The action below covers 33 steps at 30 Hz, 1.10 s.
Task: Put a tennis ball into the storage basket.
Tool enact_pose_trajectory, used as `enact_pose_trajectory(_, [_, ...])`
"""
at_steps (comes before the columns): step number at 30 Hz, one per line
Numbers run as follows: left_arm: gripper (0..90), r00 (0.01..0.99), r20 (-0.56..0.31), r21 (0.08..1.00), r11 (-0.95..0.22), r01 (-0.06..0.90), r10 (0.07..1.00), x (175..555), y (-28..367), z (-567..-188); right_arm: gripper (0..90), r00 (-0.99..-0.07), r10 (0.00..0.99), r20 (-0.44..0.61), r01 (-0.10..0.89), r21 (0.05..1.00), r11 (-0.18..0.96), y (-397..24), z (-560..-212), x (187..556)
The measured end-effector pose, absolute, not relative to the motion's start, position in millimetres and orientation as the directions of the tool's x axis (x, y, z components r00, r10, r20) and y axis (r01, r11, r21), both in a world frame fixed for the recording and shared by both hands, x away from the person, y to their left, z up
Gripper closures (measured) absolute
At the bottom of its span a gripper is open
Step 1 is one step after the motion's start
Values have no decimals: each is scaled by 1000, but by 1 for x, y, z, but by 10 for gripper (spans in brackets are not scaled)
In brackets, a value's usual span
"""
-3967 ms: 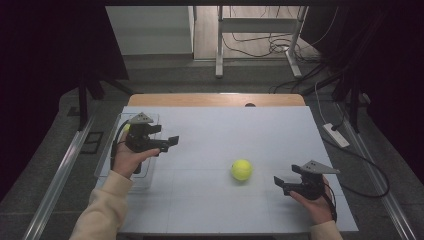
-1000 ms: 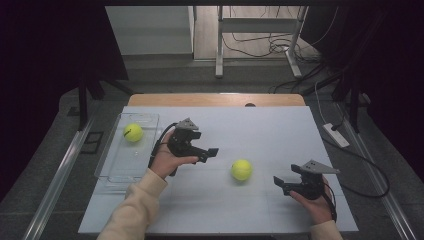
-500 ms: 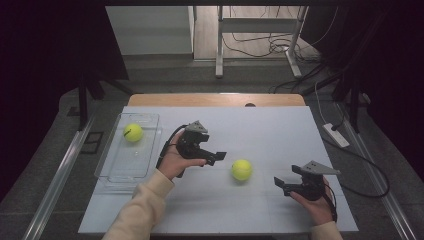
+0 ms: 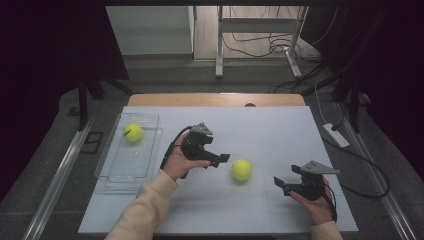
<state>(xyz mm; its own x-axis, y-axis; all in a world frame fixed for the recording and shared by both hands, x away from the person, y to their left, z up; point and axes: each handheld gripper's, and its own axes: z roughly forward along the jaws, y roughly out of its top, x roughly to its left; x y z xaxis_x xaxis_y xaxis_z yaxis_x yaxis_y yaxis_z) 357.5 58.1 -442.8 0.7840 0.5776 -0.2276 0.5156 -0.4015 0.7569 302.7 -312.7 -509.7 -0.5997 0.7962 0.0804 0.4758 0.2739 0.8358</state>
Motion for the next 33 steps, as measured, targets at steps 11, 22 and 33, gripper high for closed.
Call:
enact_pose_trajectory(11, [65,790,-233,749,-414,518,567,360,49,-446,124,-600,796,80,476,835,275,-313,-510,303])
enact_pose_trajectory(22, [65,801,-240,736,-435,519,548,361,35,-450,123,-600,796,80,476,836,275,-313,-510,303])
enact_pose_trajectory(33, [53,823,-248,713,-478,512,512,359,17,-456,123,-599,797,76,477,834,279,-313,-510,303])
